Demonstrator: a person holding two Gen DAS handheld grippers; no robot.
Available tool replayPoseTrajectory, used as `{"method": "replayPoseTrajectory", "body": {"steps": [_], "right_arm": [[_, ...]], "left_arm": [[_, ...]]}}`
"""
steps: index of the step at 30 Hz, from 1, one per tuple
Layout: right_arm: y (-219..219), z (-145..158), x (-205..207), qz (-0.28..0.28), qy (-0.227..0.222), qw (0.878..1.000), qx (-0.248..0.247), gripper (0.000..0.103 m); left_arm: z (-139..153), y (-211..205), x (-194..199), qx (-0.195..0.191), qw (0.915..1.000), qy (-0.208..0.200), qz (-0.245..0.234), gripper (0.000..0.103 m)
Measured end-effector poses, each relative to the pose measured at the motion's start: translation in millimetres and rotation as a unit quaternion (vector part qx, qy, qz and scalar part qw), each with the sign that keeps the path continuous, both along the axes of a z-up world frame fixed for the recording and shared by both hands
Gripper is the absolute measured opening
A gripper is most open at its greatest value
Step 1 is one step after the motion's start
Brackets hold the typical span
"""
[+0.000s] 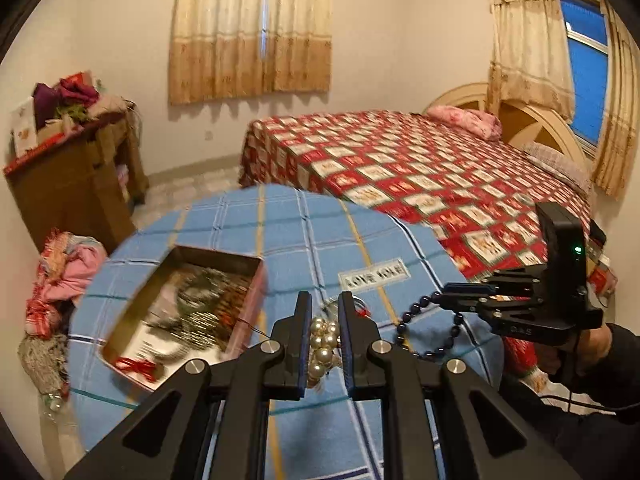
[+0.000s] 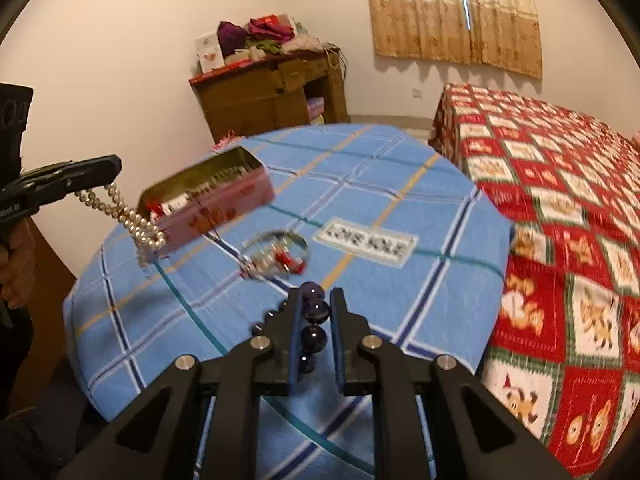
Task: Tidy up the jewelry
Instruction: 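Carry the pearl necklace with left gripper while right carries the purple bracelet over the tin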
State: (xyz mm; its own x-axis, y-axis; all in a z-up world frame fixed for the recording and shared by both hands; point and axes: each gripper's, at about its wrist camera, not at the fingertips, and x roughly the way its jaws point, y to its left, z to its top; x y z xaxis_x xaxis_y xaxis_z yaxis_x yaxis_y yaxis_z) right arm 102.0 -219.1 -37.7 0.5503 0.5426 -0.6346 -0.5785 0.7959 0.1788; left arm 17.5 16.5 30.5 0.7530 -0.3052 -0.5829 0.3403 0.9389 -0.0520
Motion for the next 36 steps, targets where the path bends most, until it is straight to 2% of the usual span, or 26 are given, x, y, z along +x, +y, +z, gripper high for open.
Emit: {"method": "replayPoseTrajectory", "body": {"steps": [3, 11, 21, 26, 36], "right_arm": [[13, 11, 4, 0.015, -0.012, 1.000, -0.004, 0.016], [60, 42, 28, 0.056, -0.044, 0.997, -0.013, 0.016], [127, 77, 45, 0.103, -0.082, 0.991, -0.005, 0.016], [158, 74, 58, 0.120, -0.075, 0.990, -0.002, 0.016], [195, 43, 76, 0.140, -0.050, 0.989, -0.021, 0.016]], "left_arm": [[5, 14, 5, 0.004, 0.9997, -0.007, 0.024, 0.012], [2, 50, 27, 0.052, 0.9941, -0.017, 0.093, 0.012], [-3, 84, 45, 0.078, 0.9883, -0.015, 0.131, 0.012], [-11, 100, 56, 0.073, 0.9865, -0.002, 0.146, 0.012], [-30, 118, 78, 0.064, 0.9840, 0.020, 0.165, 0.012]]}}
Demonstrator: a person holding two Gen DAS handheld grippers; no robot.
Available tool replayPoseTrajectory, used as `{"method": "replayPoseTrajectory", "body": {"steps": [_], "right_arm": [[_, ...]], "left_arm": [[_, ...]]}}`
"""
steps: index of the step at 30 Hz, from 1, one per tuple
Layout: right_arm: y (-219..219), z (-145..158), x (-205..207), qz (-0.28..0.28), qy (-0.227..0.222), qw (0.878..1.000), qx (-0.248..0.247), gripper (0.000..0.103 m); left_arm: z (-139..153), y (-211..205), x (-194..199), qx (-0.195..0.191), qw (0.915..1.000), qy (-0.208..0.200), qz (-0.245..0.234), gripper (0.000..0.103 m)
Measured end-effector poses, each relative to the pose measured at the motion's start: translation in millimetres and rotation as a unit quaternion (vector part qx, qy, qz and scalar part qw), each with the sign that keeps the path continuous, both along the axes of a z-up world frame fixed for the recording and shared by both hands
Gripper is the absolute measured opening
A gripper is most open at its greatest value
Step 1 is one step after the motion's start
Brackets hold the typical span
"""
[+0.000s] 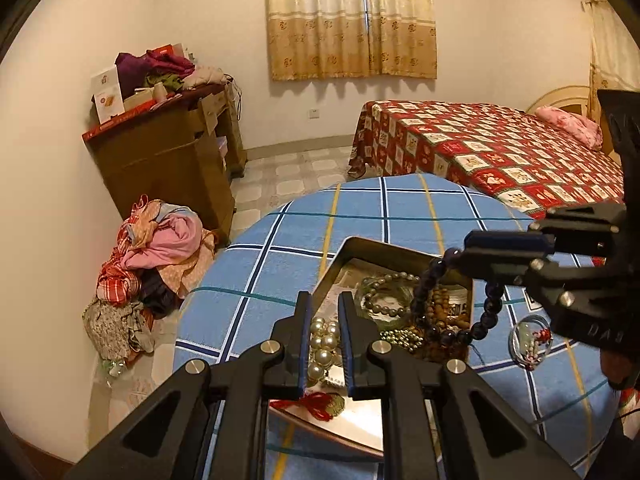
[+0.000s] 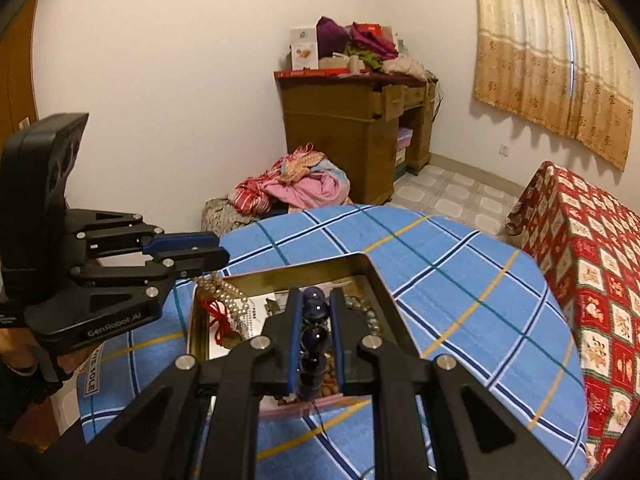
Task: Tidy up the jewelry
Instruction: 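Open left gripper dropping the pearls into the tin while right drops the bracelet, then reach the left gripper to the silver bangle and close on it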
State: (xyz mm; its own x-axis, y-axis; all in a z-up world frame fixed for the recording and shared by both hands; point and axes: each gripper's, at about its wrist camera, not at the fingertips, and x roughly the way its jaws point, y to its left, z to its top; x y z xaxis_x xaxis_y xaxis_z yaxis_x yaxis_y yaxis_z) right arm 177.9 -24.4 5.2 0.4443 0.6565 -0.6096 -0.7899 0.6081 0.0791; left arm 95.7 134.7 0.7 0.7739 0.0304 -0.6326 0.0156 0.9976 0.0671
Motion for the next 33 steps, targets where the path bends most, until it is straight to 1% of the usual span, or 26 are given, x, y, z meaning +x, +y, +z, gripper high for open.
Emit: {"method": "replayPoseTrajectory", "body": {"steps": [6, 9, 10, 12, 13, 14, 15, 16, 17, 18, 20, 22, 25, 28, 31, 33], "right_arm": [[4, -5, -2, 0.004, 0.011, 1.000, 0.003, 0.016], [8, -10, -1, 0.018, 0.031, 0.999, 0.006, 0.016], [8, -12, -1, 0.021, 0.033, 0.999, 0.005, 0.016], [6, -14, -3, 0.024, 0.034, 0.999, 0.011, 0.017], [4, -14, -3, 0.026, 0.039, 0.999, 0.018, 0.018], [2, -14, -2, 0.029, 0.047, 0.998, 0.021, 0.024], [0, -14, -3, 0.029, 0.049, 0.998, 0.021, 0.038], [-4, -13, -5, 0.024, 0.040, 0.999, 0.020, 0.044], [-7, -12, -7, 0.019, 0.032, 0.999, 0.018, 0.052], [-13, -11, -9, 0.016, 0.024, 0.999, 0.017, 0.054], [-23, -10, -10, 0.009, 0.022, 1.000, 0.014, 0.055], [-37, -11, -8, -0.007, 0.025, 1.000, 0.014, 0.056], [-67, -15, -3, -0.045, 0.037, 0.998, 0.020, 0.056], [-93, -19, 2, -0.082, 0.043, 0.996, 0.016, 0.056], [-122, -29, 5, -0.127, 0.055, 0.990, 0.006, 0.056], [-135, -35, 4, -0.146, 0.063, 0.987, 0.001, 0.056]], "left_arm": [[-1, 3, 8, -0.006, 1.0000, -0.008, 0.002, 0.012], [-3, 3, 11, -0.007, 0.9998, -0.016, 0.002, 0.013], [-5, 2, 11, -0.001, 0.9998, -0.018, 0.002, 0.013], [-10, 0, 13, 0.016, 0.9998, -0.005, 0.009, 0.016], [-12, -2, 13, 0.021, 0.9997, -0.002, 0.010, 0.026], [-14, -3, 11, 0.027, 0.9995, 0.000, 0.013, 0.036], [-15, -3, 8, 0.032, 0.9993, -0.004, 0.019, 0.061], [-14, -3, 5, 0.036, 0.9990, -0.012, 0.026, 0.078], [-13, -2, 0, 0.039, 0.9984, -0.026, 0.032, 0.080], [-12, -1, -4, 0.034, 0.9985, -0.030, 0.031, 0.080], [-13, 2, -7, 0.020, 0.9990, -0.026, 0.029, 0.080], [-16, 2, -9, 0.019, 0.9989, -0.022, 0.036, 0.080], [-24, -2, -10, 0.016, 0.9988, -0.009, 0.045, 0.080], [-31, -11, -15, 0.012, 0.9990, -0.003, 0.043, 0.080], [-34, -24, -23, 0.016, 0.9989, -0.008, 0.043, 0.080], [-35, -32, -28, 0.010, 0.9990, -0.011, 0.042, 0.080]]}}
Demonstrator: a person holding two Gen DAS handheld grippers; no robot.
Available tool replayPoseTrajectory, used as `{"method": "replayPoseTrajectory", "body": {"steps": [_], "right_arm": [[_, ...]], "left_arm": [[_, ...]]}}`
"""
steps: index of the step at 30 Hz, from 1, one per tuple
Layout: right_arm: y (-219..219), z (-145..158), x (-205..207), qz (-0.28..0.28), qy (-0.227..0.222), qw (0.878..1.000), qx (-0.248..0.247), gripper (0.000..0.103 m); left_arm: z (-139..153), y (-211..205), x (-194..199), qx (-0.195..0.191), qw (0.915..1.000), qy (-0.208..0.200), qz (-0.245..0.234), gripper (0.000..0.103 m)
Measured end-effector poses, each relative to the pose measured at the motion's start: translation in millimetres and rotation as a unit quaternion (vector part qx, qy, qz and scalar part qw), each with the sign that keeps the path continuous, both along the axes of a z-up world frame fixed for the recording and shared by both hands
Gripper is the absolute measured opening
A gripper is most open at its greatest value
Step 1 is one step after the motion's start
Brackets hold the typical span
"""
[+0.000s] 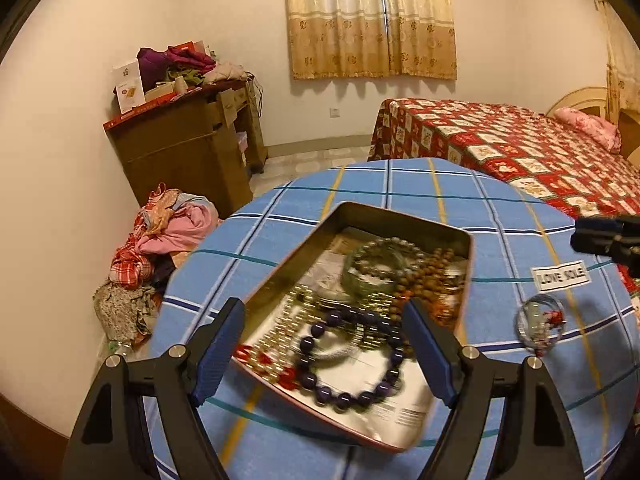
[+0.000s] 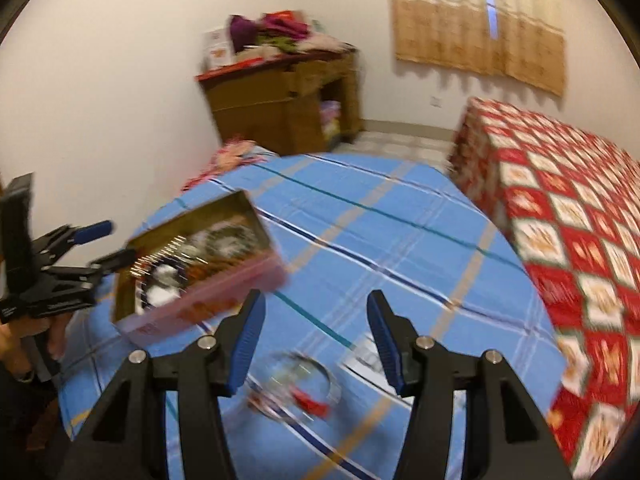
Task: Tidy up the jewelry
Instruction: 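Reach the left gripper to the silver bangle and close on it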
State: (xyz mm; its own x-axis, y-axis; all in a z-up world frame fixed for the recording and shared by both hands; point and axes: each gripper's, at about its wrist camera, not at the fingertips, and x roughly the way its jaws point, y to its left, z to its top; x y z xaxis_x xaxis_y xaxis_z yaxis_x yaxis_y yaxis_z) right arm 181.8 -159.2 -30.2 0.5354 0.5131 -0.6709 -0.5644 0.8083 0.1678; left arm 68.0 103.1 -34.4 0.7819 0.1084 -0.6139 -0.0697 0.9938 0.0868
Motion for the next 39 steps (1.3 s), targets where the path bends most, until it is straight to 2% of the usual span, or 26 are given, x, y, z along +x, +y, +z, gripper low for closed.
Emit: {"method": "replayPoseTrajectory", "body": {"steps": [6, 16, 18, 19, 21, 23, 25, 31, 33, 34, 35, 37, 39], "right_arm": [[-14, -20, -18, -0.005, 0.011, 1.000, -0.021, 0.056], [-35, -42, -44, -0.023, 0.010, 0.999, -0.023, 0.055], [-40, -44, -45, -0.029, 0.011, 0.999, -0.021, 0.055], [-42, -45, -45, -0.032, 0.010, 0.999, -0.021, 0.055], [-44, -45, -44, -0.036, 0.010, 0.999, -0.018, 0.055], [-47, -45, -45, -0.040, 0.010, 0.999, -0.011, 0.055], [-49, -45, -47, -0.043, 0.007, 0.999, -0.006, 0.055], [-51, -47, -47, -0.048, 0.009, 0.999, 0.006, 0.055], [-51, -47, -47, -0.048, 0.010, 0.999, 0.008, 0.055], [-51, -46, -48, -0.047, 0.008, 0.999, 0.008, 0.055], [-51, -45, -49, -0.047, 0.006, 0.999, 0.009, 0.055], [-51, -44, -50, -0.047, 0.004, 0.999, 0.011, 0.055], [-52, -43, -50, -0.049, 0.004, 0.999, 0.014, 0.055]], "left_arm": [[-1, -34, -13, 0.009, 0.9998, -0.013, -0.011, 0.080], [-13, -110, 0, 0.029, 0.9946, 0.004, -0.100, 0.080], [-17, -119, 8, 0.027, 0.9931, 0.017, -0.113, 0.072], [-20, -123, 13, 0.024, 0.9924, 0.026, -0.117, 0.064], [-29, -130, 27, 0.023, 0.9906, 0.050, -0.125, 0.057], [-38, -134, 34, 0.031, 0.9891, 0.067, -0.128, 0.045], [-46, -137, 40, 0.032, 0.9867, 0.088, -0.133, 0.040], [-57, -143, 49, 0.023, 0.9822, 0.118, -0.145, 0.039], [-59, -141, 54, 0.004, 0.9811, 0.126, -0.147, 0.028], [-59, -140, 56, -0.006, 0.9800, 0.130, -0.151, 0.011], [-59, -140, 57, -0.017, 0.9780, 0.133, -0.159, 0.003], [-58, -141, 54, -0.021, 0.9773, 0.132, -0.164, 0.002], [-50, -139, 47, -0.040, 0.9771, 0.120, -0.171, 0.002]]}}
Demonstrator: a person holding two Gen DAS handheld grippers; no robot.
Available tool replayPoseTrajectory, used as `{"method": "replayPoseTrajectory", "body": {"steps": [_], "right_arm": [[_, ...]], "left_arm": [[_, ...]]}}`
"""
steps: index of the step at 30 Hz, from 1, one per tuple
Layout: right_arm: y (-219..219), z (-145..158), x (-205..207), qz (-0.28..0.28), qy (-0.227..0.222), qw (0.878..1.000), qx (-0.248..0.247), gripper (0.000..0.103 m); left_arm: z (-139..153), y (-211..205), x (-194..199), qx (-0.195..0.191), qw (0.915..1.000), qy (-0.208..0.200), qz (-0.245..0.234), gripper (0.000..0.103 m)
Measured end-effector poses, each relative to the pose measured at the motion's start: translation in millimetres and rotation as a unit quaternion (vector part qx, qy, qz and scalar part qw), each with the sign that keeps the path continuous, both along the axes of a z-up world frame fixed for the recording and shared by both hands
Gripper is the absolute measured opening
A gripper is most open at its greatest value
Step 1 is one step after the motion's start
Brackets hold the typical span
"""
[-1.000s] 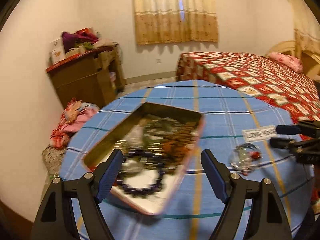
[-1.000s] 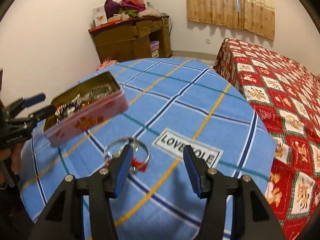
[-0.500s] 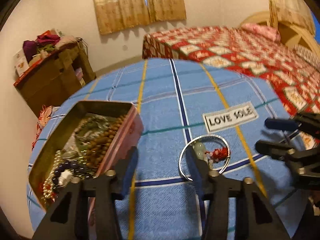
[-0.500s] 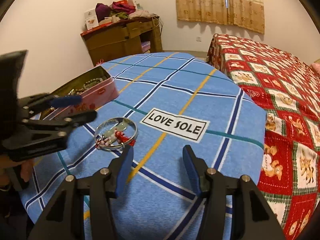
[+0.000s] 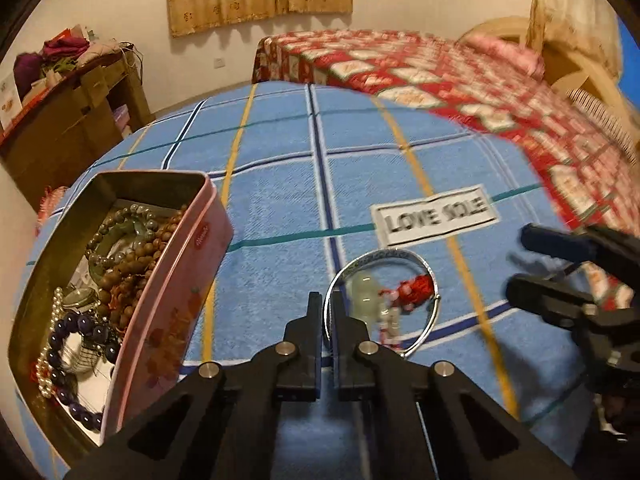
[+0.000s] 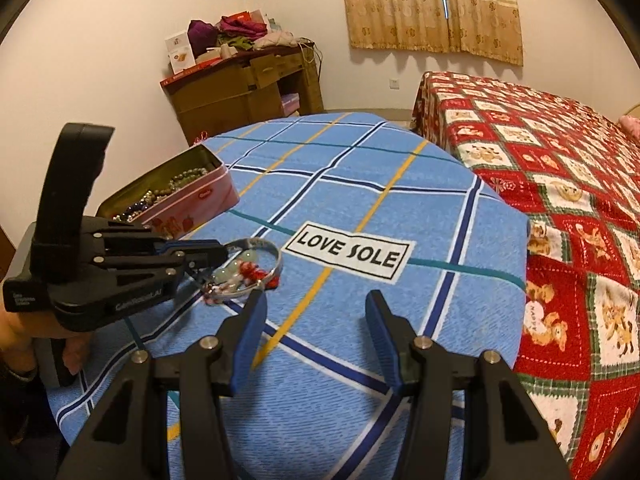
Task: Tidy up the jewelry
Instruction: 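Reach the left gripper to the silver bangle and close on it, then grasp the red tassel jade pendant with right gripper while left holds the bangle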
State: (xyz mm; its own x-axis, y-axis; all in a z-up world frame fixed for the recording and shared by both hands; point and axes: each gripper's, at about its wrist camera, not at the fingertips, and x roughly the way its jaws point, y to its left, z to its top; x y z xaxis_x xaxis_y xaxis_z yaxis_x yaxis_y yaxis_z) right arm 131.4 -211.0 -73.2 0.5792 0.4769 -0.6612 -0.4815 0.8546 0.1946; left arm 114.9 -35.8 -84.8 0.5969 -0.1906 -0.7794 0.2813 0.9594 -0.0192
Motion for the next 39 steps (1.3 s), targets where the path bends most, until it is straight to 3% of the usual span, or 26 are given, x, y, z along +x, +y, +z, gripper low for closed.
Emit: {"method": "replayPoseTrajectory", "body": {"steps": [5, 10, 16, 19, 21, 27, 39], "right_arm": [[-1, -2, 1, -0.002, 0.002, 1.000, -0.001, 0.055], [14, 1, 2, 0.025, 0.003, 1.000, -0.008, 0.055], [61, 2, 12, 0.086, -0.013, 0.993, -0.077, 0.055], [75, -14, 23, 0.105, 0.022, 0.988, -0.111, 0.050], [70, -12, 25, 0.112, 0.038, 0.989, -0.085, 0.010], [55, -2, 9, 0.103, 0.026, 0.992, -0.062, 0.009], [54, 72, 8, 0.089, -0.051, 0.995, -0.021, 0.009]], "left_arm": [[36, 14, -23, -0.041, 0.9981, -0.046, 0.008, 0.002], [61, 28, -32, -0.042, 0.9962, -0.074, 0.019, 0.002], [62, 42, -29, -0.033, 0.9957, -0.076, 0.041, 0.002], [58, 50, -30, -0.036, 0.9954, -0.073, 0.051, 0.002], [56, 55, -31, -0.039, 0.9952, -0.072, 0.054, 0.002], [59, 67, -36, -0.051, 0.9935, -0.078, 0.065, 0.002], [85, 88, -48, -0.047, 0.9892, -0.108, 0.088, 0.002]]}}
